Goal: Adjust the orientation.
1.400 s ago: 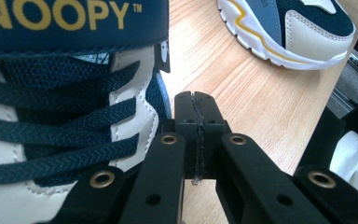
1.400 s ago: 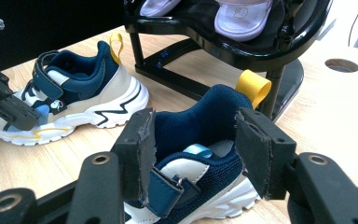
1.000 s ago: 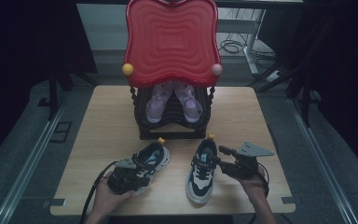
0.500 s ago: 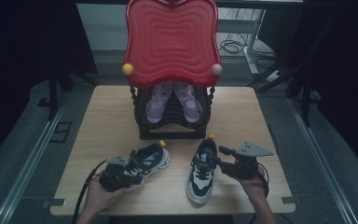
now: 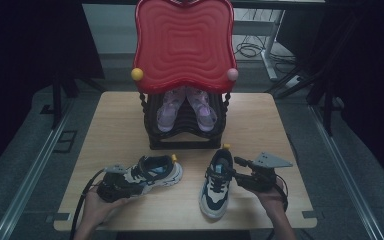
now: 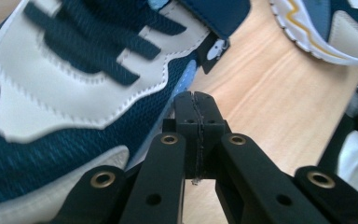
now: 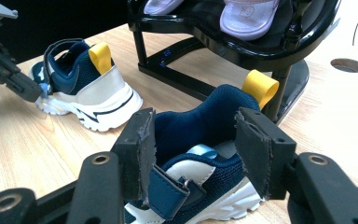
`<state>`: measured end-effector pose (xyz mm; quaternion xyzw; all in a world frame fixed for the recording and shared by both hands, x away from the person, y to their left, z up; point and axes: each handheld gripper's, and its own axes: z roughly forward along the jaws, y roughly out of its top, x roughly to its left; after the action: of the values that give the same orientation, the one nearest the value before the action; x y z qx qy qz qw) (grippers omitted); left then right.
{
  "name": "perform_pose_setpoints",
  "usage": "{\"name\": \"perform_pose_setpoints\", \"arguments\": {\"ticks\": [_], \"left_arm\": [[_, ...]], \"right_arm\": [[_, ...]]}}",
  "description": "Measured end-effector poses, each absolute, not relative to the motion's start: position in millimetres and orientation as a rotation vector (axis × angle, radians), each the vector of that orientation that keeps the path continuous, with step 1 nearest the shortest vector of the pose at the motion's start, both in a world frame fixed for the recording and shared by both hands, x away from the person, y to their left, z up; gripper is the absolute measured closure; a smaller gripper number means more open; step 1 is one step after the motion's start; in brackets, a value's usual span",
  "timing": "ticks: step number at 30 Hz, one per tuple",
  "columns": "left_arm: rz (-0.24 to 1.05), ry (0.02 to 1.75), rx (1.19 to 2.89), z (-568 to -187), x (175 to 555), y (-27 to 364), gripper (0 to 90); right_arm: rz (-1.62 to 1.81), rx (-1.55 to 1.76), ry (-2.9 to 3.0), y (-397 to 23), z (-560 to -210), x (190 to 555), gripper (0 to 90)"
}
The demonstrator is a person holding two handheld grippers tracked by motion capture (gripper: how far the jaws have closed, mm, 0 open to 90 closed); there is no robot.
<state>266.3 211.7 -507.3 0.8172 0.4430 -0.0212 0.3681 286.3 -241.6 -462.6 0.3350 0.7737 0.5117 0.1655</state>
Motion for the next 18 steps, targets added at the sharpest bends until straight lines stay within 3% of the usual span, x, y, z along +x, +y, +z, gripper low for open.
{"name": "perform_pose_setpoints", "arguments": {"ticks": [18], "left_arm": [[0.048, 1.262, 2.038, -509.6, 277.9, 236.1, 89.9]], "right_arm": [[1.462, 0.942, 2.215, -234.9, -461.9, 286.1, 47.7]]}}
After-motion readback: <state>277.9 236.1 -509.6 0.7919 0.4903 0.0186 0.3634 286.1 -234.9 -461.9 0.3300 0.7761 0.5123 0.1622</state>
